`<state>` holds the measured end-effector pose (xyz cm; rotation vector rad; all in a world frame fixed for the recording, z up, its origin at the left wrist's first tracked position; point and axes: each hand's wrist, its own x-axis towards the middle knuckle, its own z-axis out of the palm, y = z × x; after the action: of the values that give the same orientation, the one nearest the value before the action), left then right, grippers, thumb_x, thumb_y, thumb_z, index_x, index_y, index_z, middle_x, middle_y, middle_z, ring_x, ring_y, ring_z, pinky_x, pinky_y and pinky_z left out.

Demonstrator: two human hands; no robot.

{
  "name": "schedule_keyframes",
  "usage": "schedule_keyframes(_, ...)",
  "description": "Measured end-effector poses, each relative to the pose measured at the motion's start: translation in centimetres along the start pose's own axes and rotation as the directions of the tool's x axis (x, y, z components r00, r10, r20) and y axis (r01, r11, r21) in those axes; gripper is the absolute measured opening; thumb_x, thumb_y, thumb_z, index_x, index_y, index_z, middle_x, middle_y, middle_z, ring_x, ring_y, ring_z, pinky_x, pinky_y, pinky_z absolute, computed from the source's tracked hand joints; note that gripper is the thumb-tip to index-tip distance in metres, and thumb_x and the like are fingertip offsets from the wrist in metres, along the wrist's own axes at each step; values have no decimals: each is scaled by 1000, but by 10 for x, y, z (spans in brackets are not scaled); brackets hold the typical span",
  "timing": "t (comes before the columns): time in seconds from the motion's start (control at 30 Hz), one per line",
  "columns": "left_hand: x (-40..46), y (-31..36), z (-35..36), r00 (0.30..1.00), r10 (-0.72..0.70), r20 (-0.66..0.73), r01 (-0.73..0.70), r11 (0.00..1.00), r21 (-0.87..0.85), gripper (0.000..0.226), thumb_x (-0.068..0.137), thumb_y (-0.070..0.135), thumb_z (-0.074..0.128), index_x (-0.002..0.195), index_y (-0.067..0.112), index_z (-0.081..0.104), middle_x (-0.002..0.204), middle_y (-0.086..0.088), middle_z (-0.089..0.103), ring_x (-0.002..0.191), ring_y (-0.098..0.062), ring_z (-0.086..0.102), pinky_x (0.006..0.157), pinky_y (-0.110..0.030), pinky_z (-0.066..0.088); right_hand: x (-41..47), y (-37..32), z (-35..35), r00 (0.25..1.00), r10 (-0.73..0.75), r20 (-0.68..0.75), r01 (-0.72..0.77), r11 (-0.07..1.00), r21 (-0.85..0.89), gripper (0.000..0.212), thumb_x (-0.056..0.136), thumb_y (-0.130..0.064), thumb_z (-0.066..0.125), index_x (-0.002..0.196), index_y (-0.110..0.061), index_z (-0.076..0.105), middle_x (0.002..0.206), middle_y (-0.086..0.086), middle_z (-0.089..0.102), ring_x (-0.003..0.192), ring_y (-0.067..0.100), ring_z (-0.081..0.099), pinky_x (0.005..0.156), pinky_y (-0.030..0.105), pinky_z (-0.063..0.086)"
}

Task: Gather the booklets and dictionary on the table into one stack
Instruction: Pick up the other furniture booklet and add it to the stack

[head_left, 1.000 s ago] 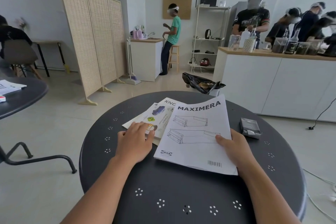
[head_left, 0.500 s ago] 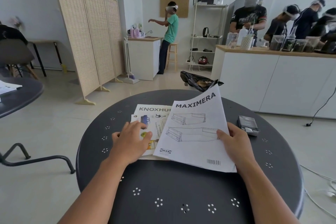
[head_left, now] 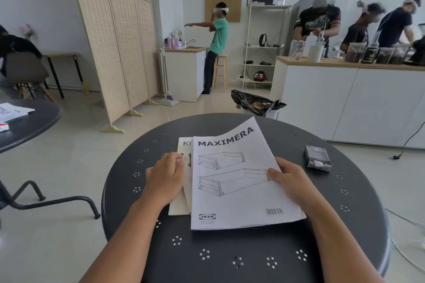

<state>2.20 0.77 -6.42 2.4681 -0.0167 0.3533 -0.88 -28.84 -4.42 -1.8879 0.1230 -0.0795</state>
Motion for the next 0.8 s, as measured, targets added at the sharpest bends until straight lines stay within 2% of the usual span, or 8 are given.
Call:
schedule_keyframes(0.1, 1, -3, -4, 994, -14, 107, 7, 998, 68, 48, 101, 22, 30, 147, 31, 38, 156, 13, 36, 139, -10, 38, 114, -37, 14, 3, 3, -1, 999, 26, -40, -26, 1000, 0, 28, 97, -6, 57, 94, -27, 75, 87, 0, 81, 78, 27, 75, 81, 43, 59)
schedule_keyframes(0.2, 1, -4, -4, 984, 26, 177, -58, 982, 181, 55, 99, 27, 32, 153, 35, 25, 161, 18, 25, 144, -3, 29, 113, -37, 13, 4, 4, -4, 995, 40, -94, -39, 999, 17, 25, 97, -5, 56, 98, -23, 74, 81, -3, 78, 70, 22, 72, 71, 36, 57)
schedule_keyframes(0.37, 5, -2, -6, 963, -84, 257, 12, 963, 268, 70, 95, 27, 39, 158, 35, 9, 168, 9, 6, 155, -14, -11, 122, -48, 2, 0, 3, -5, 989, 20, -148, -24, 999, -23, 27, 98, -9, 55, 94, -30, 71, 88, -8, 78, 79, 21, 74, 79, 37, 57)
schedule_keyframes(0.43, 6, -1, -6, 955, -139, 261, 55, 950, 306, 69, 96, 24, 34, 159, 36, 6, 168, 6, 3, 154, -17, -18, 122, -52, -4, 0, 3, -6, 987, 21, -161, -26, 999, -28, 27, 98, -9, 55, 93, -30, 70, 87, -8, 78, 80, 22, 74, 79, 37, 57)
schedule_keyframes(0.57, 1, -2, -2, 961, -118, 250, 14, 924, 383, 56, 102, 39, 23, 157, 38, 14, 168, 4, 11, 156, -17, -2, 122, -53, -1, -1, 2, -9, 982, 22, -185, -27, 999, -26, 27, 98, -9, 55, 90, -30, 69, 87, -8, 76, 78, 21, 72, 79, 37, 57)
schedule_keyframes(0.67, -4, -2, -3, 967, -104, 230, 1, 912, 410, 62, 99, 56, 26, 157, 34, 20, 167, 4, 14, 155, -17, 8, 122, -53, 1, -1, 1, -10, 981, 36, -188, -36, 999, 5, 24, 98, -7, 54, 92, -26, 69, 86, -6, 75, 73, 19, 70, 69, 32, 55)
schedule_keyframes(0.73, -5, 4, -2, 980, -116, 163, 46, 925, 377, 62, 97, 56, 34, 153, 29, 32, 162, 4, 25, 151, -17, 21, 122, -52, 7, 0, 1, -9, 980, 47, -194, -43, 999, 27, 26, 98, -6, 55, 90, -26, 69, 85, -5, 75, 71, 19, 70, 64, 29, 53)
schedule_keyframes(0.8, -6, 16, 0, 990, -130, 49, 106, 935, 338, 49, 95, 48, 43, 139, 26, 51, 147, 3, 43, 138, -20, 40, 115, -50, 22, 0, 2, -7, 978, 60, -200, -51, 998, 46, 26, 98, -6, 55, 89, -26, 69, 86, -3, 75, 72, 21, 71, 65, 30, 54)
